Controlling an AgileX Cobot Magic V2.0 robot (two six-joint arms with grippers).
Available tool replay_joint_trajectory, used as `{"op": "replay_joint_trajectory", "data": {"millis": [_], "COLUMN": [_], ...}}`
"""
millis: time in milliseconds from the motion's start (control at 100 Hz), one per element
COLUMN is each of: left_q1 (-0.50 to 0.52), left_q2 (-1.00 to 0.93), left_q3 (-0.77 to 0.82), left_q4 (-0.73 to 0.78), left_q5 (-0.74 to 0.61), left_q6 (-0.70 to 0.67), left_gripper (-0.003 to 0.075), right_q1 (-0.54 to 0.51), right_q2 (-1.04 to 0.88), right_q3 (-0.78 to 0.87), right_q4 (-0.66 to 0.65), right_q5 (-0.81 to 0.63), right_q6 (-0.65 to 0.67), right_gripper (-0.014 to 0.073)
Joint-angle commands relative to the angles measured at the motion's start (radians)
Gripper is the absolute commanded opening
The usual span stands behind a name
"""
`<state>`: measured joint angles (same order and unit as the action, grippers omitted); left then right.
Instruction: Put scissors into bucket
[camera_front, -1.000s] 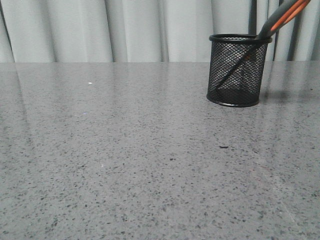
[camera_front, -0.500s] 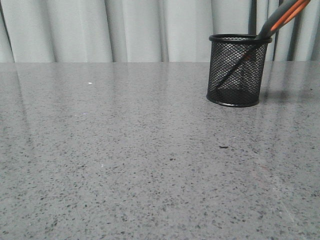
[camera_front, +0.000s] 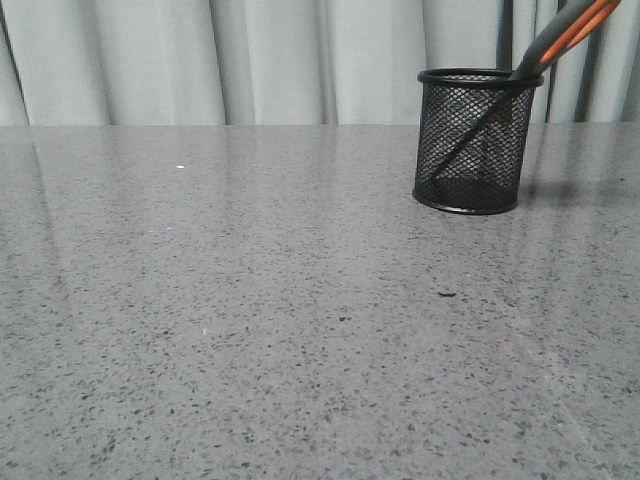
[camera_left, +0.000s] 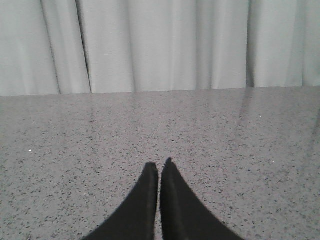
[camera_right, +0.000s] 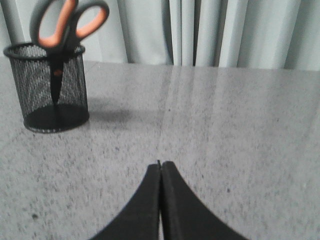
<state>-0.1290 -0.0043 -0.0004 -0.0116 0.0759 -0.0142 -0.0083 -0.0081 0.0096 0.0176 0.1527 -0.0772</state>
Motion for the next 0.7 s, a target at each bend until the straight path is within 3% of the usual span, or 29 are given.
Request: {"op": "replay_joint_trajectory", "data": {"millis": [0,50,690], "left_q1": [0.003,0.003,0.003], "left_q2": [-0.026,-0.026,-0.026], "left_q3": [0.016,0.016,0.016], "left_q4": [-0.009,-0.009,-0.009], "left_q5": [-0.076,-0.076,-0.076], "left_q6": [-0.010,-0.010,-0.010], "left_gripper": [-0.0020,-0.0020,-0.0020], "right_q1": [-0.004,-0.004,-0.004], "right_q2": [-0.020,-0.020,-0.020], "right_q3": [0.030,0.027,0.027], "right_q4": [-0.018,-0.018,-0.018], "right_q5": [-0.128,-0.076,-0.073], "right_q6": [0.022,0.027,0.027], "right_gripper": [-0.0070,-0.0070,-0.0070]}}
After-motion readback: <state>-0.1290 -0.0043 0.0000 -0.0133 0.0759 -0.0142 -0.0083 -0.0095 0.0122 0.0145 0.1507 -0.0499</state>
